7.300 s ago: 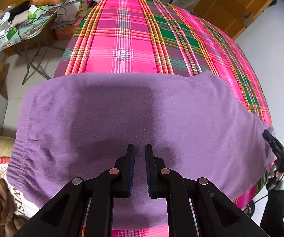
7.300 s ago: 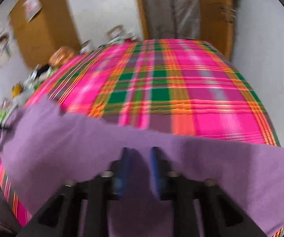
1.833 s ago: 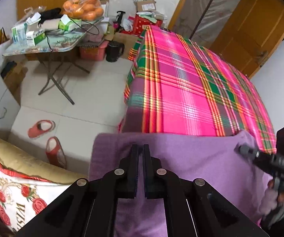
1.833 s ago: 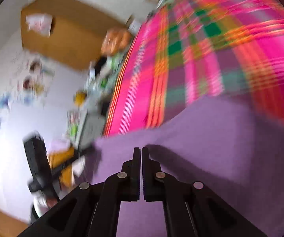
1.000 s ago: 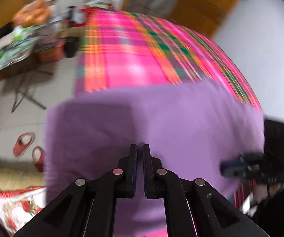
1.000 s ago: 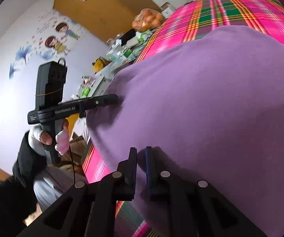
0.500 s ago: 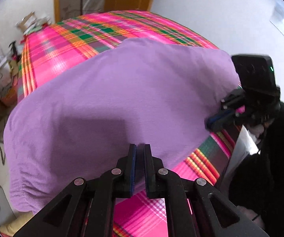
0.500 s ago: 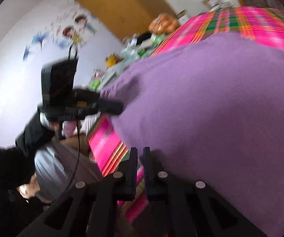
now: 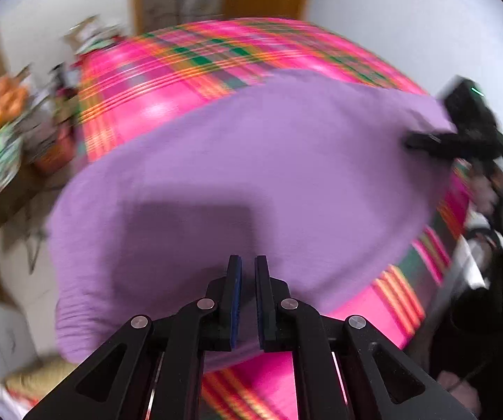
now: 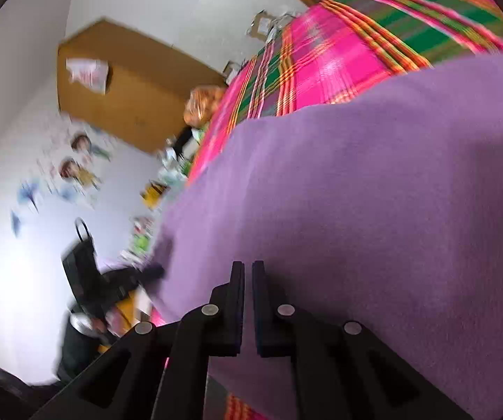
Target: Fold clothes
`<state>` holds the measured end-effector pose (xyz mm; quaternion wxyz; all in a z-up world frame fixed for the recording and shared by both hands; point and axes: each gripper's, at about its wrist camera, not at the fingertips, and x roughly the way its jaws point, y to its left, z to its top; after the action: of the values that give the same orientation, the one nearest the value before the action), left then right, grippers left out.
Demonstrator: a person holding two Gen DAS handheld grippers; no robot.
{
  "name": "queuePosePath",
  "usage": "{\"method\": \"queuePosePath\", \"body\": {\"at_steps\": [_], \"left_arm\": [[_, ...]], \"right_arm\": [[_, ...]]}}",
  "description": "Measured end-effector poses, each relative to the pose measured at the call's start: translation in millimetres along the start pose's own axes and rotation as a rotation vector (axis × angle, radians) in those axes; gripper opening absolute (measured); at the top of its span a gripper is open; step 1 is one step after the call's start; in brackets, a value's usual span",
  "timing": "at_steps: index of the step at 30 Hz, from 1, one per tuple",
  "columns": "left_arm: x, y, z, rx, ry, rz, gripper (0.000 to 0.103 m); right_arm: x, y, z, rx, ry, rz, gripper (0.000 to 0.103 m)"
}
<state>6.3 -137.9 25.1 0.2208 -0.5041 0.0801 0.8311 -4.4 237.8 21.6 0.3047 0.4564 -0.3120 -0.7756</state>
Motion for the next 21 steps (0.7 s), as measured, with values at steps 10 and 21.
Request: {"method": "queuePosePath", "body": {"at_steps": [10,21], "left_arm": [[1,50,1,-0.268,-0.008,0.075,0.008],[-9,60,-5,-0.299,-0.031,0.091,0.008]], "right_arm": [[-2,-50,72,0.236,-0.136,-0.077,0.000],[-31,-58,64,0.283,-0.238,-0.074,0.011]]}}
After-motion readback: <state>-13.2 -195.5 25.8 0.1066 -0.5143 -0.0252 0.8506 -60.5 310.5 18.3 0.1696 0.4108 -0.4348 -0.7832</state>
